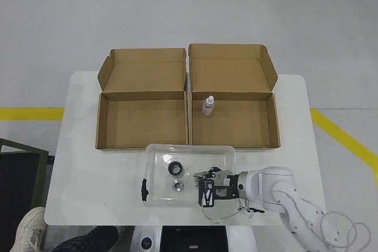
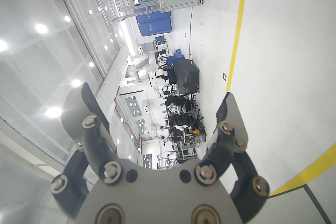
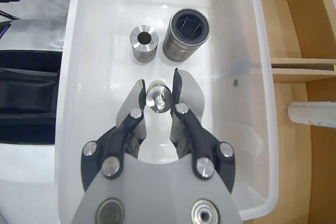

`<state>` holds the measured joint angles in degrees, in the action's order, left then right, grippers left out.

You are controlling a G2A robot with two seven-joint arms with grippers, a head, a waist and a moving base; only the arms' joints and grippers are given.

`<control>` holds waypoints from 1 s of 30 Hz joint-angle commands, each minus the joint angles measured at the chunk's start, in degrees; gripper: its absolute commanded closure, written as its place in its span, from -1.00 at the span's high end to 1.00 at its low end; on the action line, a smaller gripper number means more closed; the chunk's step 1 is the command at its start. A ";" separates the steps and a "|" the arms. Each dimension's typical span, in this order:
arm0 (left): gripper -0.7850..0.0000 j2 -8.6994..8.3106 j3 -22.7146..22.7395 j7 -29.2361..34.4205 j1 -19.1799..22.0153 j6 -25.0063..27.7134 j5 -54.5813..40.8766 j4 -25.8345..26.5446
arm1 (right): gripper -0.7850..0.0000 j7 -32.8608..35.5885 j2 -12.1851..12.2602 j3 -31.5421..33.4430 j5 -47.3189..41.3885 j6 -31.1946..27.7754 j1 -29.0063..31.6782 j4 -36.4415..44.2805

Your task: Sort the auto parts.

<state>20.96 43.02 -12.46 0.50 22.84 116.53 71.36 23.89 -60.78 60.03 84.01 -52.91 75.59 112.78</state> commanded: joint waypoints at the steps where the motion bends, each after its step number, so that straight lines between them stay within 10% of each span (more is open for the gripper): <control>1: 1.00 0.00 0.00 0.00 0.00 0.00 0.00 0.00 | -1.00 -3.30 0.00 0.26 -0.35 0.18 -0.49 -1.29; 30: 1.00 0.00 0.00 0.00 0.00 0.00 0.00 0.00 | -1.00 -33.94 1.35 13.23 -18.38 -4.57 0.16 -10.79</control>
<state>20.96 43.02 -12.46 0.50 22.84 116.53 71.36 -9.83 -59.46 72.97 66.05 -57.53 75.66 101.97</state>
